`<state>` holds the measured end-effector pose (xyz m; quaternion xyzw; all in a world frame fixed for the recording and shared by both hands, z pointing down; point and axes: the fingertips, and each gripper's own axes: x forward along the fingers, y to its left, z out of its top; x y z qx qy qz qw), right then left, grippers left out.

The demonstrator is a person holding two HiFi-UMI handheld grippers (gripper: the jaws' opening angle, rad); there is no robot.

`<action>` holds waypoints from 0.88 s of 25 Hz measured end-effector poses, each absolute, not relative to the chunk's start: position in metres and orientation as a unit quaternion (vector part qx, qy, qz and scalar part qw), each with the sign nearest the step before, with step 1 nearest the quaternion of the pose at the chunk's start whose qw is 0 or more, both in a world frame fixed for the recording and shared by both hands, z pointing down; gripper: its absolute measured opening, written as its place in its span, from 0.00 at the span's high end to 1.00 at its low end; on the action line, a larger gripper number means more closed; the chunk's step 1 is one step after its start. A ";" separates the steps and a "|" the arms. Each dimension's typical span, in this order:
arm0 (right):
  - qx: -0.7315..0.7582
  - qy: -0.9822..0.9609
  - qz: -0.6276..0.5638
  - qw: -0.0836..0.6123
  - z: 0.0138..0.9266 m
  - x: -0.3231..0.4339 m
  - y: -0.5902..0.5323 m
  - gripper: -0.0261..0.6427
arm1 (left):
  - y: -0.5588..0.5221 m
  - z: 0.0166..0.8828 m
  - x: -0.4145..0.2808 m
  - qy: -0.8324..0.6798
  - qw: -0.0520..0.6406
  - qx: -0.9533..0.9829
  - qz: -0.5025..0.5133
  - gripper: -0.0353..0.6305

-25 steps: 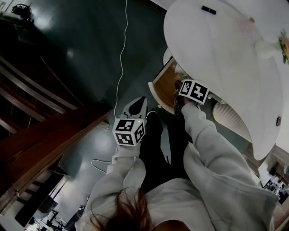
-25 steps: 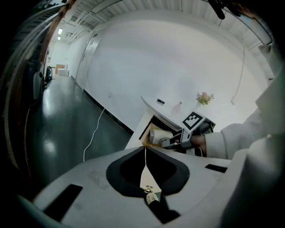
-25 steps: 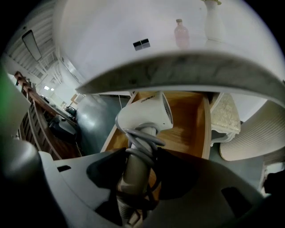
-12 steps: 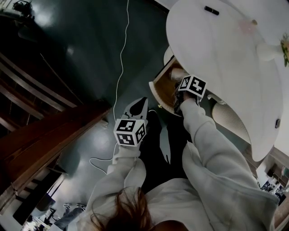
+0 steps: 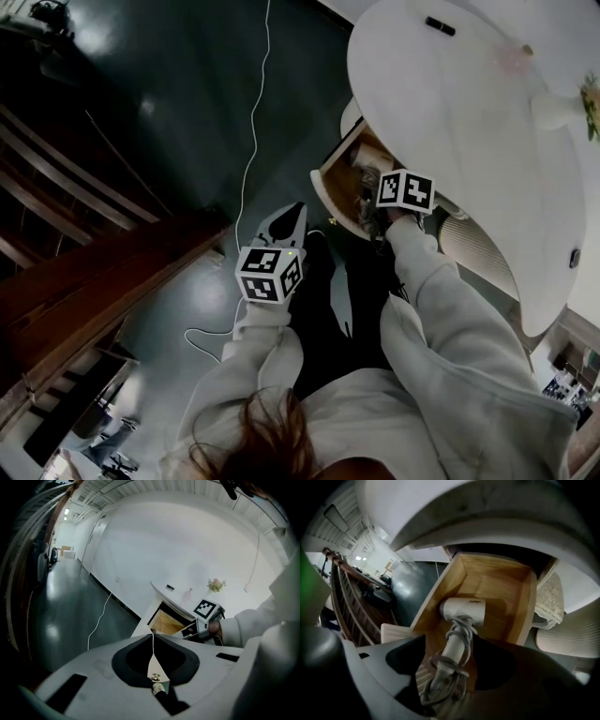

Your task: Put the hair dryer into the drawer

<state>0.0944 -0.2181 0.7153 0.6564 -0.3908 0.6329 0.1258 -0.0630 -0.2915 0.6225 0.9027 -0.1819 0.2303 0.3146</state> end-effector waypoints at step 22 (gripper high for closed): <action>0.535 -0.495 0.649 0.218 0.681 0.030 -0.170 0.65 | -0.279 0.625 -0.080 -0.189 0.323 0.898 0.231 0.92</action>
